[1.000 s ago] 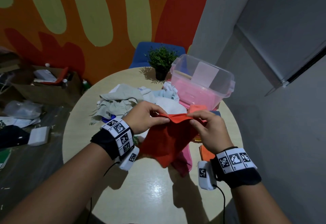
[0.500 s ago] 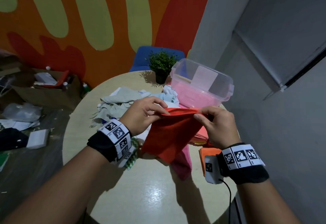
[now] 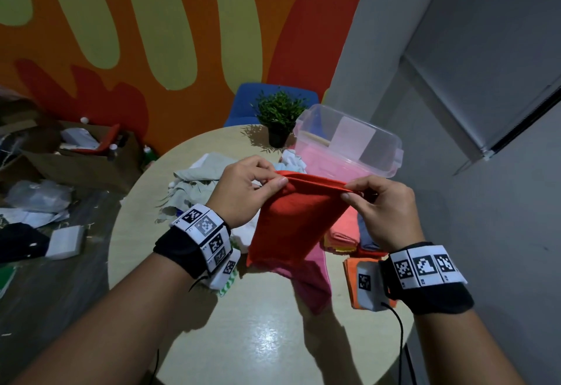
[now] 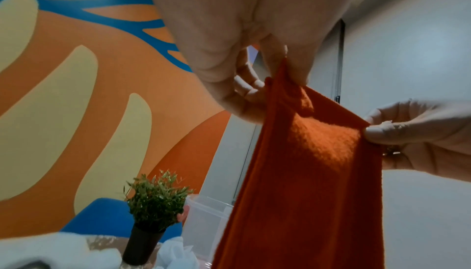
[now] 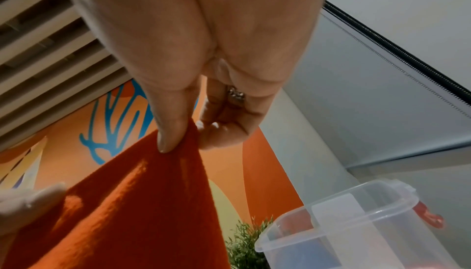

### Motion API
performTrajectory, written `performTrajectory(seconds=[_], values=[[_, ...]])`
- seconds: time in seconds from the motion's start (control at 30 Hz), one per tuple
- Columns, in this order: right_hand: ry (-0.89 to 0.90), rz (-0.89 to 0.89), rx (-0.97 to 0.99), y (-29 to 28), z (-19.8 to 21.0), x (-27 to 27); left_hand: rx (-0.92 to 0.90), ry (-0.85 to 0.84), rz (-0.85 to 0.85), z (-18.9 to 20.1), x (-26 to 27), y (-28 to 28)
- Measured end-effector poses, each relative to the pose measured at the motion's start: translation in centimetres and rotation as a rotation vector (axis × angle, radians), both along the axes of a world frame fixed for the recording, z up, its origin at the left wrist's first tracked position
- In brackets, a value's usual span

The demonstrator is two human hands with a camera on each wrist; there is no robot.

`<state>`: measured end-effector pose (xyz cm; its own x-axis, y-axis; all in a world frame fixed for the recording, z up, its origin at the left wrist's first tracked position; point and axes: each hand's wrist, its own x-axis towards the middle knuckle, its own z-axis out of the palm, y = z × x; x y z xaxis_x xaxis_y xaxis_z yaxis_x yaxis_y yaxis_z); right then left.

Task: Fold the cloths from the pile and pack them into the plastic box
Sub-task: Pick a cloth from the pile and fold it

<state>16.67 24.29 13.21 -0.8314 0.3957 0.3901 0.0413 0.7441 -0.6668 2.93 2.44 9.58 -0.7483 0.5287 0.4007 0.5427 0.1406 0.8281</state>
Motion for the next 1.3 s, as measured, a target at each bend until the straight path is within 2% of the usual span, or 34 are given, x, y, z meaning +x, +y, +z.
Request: performTrajectory(seconds=[0.2,0.3,0.47,0.67,0.8,0.9,0.97,1.03,1.1,1.2,1.3], values=[[0.067,0.001,-0.059,0.0,1.2,0.2,0.128,0.22,0.075,1.8,0.1,0.0],[0.098,0.023,-0.138,-0.1,1.7,0.3,0.1,0.261,0.102,2.2,-0.1,-0.3],[0.059,0.014,-0.114,0.2,1.8,0.1,0.031,0.232,0.063,2.1,-0.7,-0.2],[-0.041,-0.01,-0.179,1.6,-0.1,-1.8,-0.1,0.073,0.051,0.4,-2.1,2.1],[0.0,0.0,-0.19,2.0,1.6,-1.9,-0.035,0.139,0.064,2.8,-2.1,2.7],[0.069,0.031,-0.263,1.3,3.3,-0.8,0.055,0.083,-0.051,4.6,-1.1,2.1],[0.051,0.118,-0.344,0.7,3.4,0.5,0.018,-0.009,-0.172,4.4,-0.5,1.2],[-0.069,0.171,-0.369,-0.1,1.9,1.8,-0.118,-0.117,-0.27,2.8,0.2,0.1],[-0.272,0.183,-0.367,-1.0,-1.1,3.1,-0.347,-0.247,-0.366,-0.1,1.3,-0.8],[-0.66,0.266,-0.197,-2.1,-7.5,4.7,-0.748,-0.379,-0.549,-6.1,4.0,-1.9],[-0.942,0.359,-0.111,-3.3,-12.7,6.2,-0.954,-0.492,-0.682,-10.8,6.5,-2.8]])
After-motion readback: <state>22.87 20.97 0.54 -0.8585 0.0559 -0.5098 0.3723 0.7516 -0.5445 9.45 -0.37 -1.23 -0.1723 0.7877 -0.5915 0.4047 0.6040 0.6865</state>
